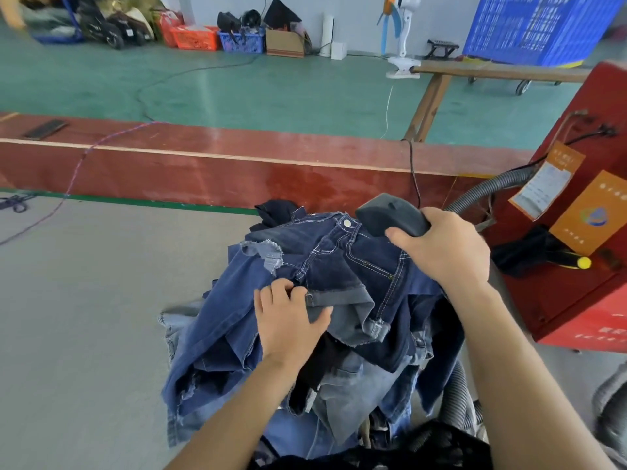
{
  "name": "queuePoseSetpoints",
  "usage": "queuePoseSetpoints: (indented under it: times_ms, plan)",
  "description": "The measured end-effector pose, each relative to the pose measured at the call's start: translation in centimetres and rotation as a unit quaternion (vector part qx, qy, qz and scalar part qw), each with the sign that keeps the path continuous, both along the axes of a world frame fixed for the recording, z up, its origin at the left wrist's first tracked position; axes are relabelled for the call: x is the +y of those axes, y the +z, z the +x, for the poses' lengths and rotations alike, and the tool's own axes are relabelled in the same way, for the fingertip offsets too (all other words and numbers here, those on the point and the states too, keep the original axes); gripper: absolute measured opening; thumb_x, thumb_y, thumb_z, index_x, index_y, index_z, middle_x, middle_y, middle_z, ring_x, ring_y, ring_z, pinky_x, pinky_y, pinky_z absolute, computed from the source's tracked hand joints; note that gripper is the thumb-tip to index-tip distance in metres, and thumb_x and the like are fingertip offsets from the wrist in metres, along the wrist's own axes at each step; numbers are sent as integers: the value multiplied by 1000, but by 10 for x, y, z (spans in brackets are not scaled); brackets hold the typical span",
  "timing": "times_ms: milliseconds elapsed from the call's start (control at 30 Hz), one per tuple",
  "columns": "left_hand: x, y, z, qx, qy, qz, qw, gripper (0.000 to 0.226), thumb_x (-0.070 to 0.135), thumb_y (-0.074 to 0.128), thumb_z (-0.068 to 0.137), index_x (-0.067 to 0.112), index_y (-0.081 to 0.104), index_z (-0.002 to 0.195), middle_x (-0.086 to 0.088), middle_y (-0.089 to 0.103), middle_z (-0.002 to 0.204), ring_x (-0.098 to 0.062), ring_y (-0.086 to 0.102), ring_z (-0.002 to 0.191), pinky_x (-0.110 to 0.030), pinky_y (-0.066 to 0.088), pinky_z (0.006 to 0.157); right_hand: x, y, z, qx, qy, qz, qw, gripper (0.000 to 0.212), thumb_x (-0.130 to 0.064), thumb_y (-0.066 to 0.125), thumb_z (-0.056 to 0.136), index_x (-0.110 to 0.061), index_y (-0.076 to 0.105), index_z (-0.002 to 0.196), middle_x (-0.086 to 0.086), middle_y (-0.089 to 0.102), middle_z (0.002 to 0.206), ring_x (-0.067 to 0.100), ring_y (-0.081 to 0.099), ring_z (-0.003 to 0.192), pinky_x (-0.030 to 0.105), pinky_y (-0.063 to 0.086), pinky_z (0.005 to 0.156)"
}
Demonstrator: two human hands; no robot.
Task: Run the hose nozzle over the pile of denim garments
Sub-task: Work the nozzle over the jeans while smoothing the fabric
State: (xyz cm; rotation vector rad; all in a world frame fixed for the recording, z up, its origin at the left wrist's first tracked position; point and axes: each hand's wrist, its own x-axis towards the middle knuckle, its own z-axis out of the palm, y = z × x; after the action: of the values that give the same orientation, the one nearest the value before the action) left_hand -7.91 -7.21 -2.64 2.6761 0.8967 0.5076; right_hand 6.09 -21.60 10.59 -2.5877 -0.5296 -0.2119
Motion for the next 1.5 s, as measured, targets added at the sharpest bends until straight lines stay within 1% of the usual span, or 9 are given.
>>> queuePoseSetpoints:
  times_ms: [100,300,500,667,867,933,1033,1167,1500]
  plan:
    - [4,4,12,73,-73,97,990,57,61,58,81,18,56,119,-5,49,126,-28,47,115,-41,35,99,-1,1,2,-8,9,-12,1000,36,-56,64,79,-20,57,79,-9,55,63,5,46,56,21,26,47]
    - [5,29,45,87,-211,245,942,31,35,78,69,15,64,87,-2,61,83,-20,62,70,-30,47,62,-1,3,2,4,9,1,1000,37,-56,64,79,-20,57,80,-9,55,64,10,50,58,24,31,49]
    - [45,24,15,-216,-188,85,954,13,-2,59,74,-1,67,85,-12,67,82,-22,62,72,-30,50,62,-5,3,5,13,13,6,1000,35,-55,65,79,-20,56,78,-8,55,64,7,50,58,24,32,49]
    - [81,2,-13,-156,-192,88,965,27,-29,67,59,-4,66,68,-16,64,75,-31,62,67,-38,55,61,-2,2,1,11,22,-13,1000,33,-56,64,78,-24,55,76,-11,54,63,5,48,57,23,28,47]
    - [38,22,-6,-188,-221,48,956,28,14,41,83,2,66,90,-11,63,100,-21,52,98,-28,40,92,4,1,-1,5,36,-15,999,35,-58,63,78,-25,53,74,-10,55,63,6,50,57,23,30,48]
    - [15,20,3,-58,-314,11,948,42,28,38,95,5,58,123,-11,57,128,-21,45,125,-27,26,112,5,1,-2,8,43,-12,999,35,-57,64,78,-24,54,75,-10,56,64,7,51,58,23,31,48]
    - [5,-7,4,187,-256,63,946,74,60,21,98,19,-4,155,-12,-11,161,-27,-12,149,-36,-9,119,4,-1,-2,24,65,-27,997,33,-57,65,78,-25,57,78,-10,58,66,6,52,61,23,31,49]
    - [-1,-30,-5,230,-200,56,951,78,79,14,85,50,-44,128,-20,-52,136,-34,-41,133,-49,-22,111,2,-4,0,56,118,-90,987,34,-60,65,77,-28,55,76,-10,58,67,8,53,62,26,33,50]
    - [-10,-45,-16,217,-165,67,960,93,70,45,85,66,-43,115,-28,-55,131,-47,-49,122,-61,-23,106,12,-34,-22,50,218,-196,955,33,-60,62,76,-29,49,81,-16,44,69,14,48,75,30,35,57]
